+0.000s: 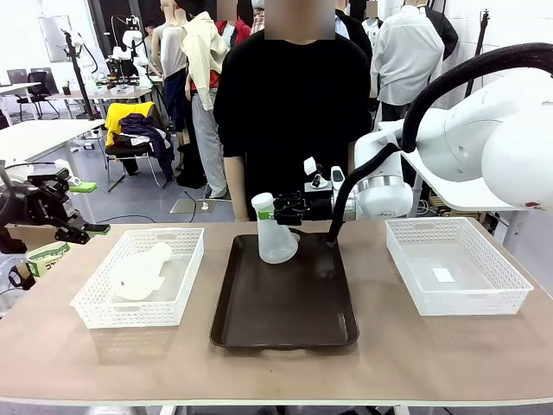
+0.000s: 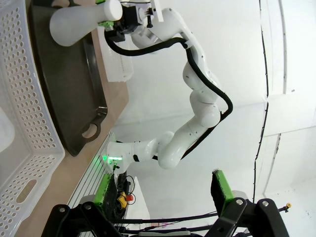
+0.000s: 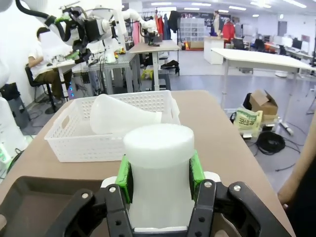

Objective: Prepare the laboratory tools.
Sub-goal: Place the picked Big flask upright in the Handle tray as instructed by the person.

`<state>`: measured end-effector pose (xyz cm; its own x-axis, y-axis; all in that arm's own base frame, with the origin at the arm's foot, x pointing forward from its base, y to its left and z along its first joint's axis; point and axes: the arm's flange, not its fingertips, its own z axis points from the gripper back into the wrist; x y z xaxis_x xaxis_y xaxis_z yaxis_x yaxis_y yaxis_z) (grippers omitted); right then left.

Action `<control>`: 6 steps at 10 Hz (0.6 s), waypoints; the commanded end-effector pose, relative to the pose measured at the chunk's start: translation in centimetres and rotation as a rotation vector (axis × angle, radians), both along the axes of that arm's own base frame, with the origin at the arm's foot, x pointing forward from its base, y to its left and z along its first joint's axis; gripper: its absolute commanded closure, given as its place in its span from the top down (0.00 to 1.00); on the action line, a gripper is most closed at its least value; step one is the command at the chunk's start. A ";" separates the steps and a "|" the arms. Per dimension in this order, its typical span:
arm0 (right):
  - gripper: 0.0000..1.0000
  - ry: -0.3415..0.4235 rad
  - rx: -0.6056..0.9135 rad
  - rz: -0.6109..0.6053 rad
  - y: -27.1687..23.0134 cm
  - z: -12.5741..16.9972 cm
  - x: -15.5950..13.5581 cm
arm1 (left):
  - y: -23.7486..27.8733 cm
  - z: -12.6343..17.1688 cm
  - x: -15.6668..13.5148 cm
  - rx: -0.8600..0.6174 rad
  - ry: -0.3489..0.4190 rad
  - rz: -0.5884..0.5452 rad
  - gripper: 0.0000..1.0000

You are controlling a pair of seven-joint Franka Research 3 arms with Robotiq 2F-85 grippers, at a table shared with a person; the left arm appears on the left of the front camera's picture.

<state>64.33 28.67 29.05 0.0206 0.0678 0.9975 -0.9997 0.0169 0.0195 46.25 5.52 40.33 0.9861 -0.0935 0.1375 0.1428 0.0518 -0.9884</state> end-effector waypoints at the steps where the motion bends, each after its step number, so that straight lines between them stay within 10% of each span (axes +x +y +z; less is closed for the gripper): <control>1: 0.78 0.057 0.014 -0.030 -0.1 -0.5 -0.2 | 0.0 0.2 0.0 0.006 -0.006 0.007 1.00; 2: 0.97 0.077 -0.002 -0.036 -0.1 -0.5 -0.3 | 0.0 0.2 0.0 0.006 -0.006 0.007 1.00; 6: 1.00 0.175 -0.084 -0.069 -0.7 0.3 -0.8 | 0.0 0.2 0.0 0.006 -0.006 0.007 1.00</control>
